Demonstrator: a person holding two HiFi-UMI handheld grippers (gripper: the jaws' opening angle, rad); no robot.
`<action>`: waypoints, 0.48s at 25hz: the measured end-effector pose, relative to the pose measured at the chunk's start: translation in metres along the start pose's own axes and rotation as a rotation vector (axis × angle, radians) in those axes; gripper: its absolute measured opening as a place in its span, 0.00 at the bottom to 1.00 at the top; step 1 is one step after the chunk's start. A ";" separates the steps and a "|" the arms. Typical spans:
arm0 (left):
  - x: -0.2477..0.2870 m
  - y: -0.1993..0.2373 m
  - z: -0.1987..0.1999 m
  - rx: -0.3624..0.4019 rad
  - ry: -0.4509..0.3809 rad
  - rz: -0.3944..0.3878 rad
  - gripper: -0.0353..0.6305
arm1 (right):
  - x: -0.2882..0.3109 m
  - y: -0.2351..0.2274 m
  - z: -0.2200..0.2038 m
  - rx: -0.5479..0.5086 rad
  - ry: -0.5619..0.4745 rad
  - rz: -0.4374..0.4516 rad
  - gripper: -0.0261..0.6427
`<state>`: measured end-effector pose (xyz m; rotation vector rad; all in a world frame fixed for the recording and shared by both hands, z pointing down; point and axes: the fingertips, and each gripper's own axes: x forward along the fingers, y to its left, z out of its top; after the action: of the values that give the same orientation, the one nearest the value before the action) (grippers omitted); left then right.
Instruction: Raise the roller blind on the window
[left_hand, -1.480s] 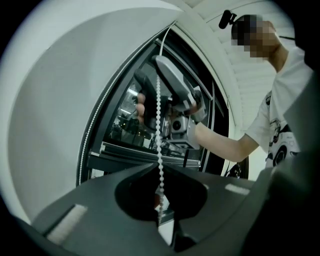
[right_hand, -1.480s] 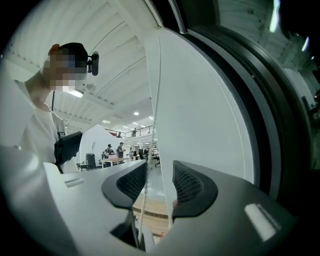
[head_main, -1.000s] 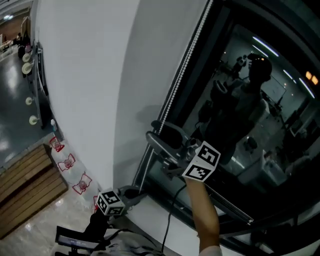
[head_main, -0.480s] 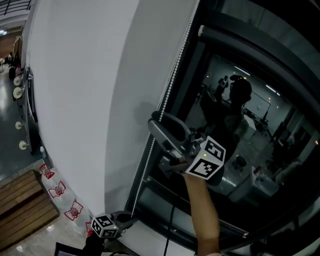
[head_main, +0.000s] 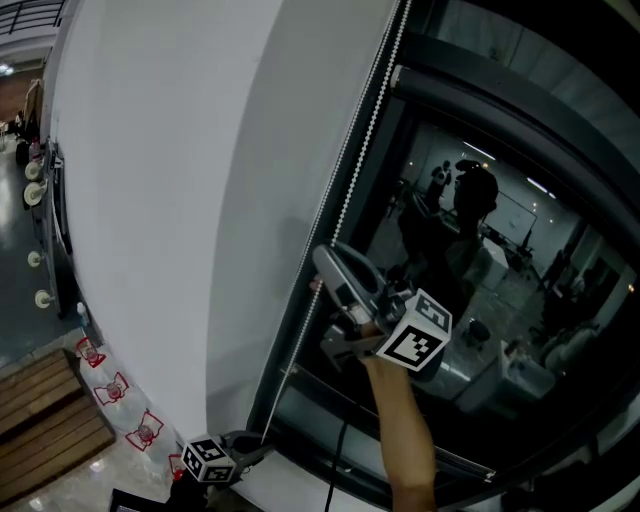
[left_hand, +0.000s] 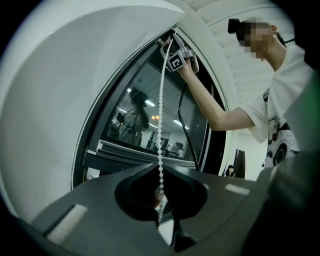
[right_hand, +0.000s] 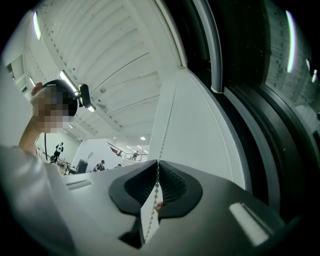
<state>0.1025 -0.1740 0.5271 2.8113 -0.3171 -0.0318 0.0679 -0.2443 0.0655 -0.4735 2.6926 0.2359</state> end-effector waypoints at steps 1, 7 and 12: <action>0.000 0.000 0.000 0.000 0.001 -0.001 0.05 | -0.001 0.002 -0.001 -0.005 0.005 0.000 0.06; 0.006 -0.001 0.007 0.003 0.004 -0.012 0.05 | -0.005 0.007 -0.028 -0.017 0.091 -0.004 0.06; 0.007 -0.003 0.003 -0.003 0.010 -0.017 0.05 | -0.023 0.009 -0.093 0.034 0.194 -0.022 0.06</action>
<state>0.1094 -0.1736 0.5237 2.8103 -0.2912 -0.0223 0.0521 -0.2507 0.1606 -0.5406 2.8733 0.1445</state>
